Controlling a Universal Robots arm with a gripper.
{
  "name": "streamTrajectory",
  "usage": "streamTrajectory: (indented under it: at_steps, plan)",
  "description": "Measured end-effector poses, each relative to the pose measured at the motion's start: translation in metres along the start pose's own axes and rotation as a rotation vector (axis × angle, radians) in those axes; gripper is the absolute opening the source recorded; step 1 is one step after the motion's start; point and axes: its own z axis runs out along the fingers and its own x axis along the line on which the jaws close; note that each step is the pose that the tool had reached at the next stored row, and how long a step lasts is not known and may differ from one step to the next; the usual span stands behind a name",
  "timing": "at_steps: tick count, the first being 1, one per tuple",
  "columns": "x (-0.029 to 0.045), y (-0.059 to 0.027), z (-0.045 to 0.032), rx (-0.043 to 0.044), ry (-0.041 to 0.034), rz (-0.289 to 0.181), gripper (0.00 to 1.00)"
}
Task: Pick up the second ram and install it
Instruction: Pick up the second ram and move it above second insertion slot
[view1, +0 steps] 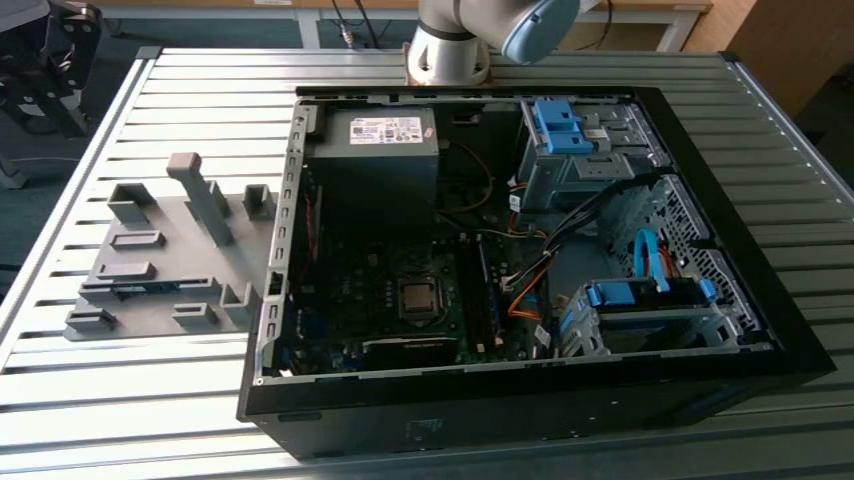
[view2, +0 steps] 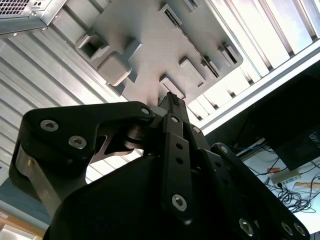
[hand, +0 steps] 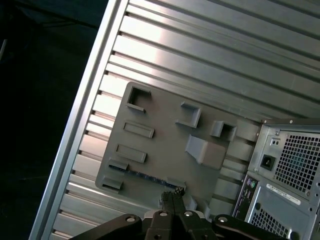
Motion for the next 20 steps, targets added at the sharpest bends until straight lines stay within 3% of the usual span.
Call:
streamTrajectory:
  at_steps: [20]
  plan:
    - [0.0,-0.0001,0.0,-0.0011,0.0003,-0.04,0.11]
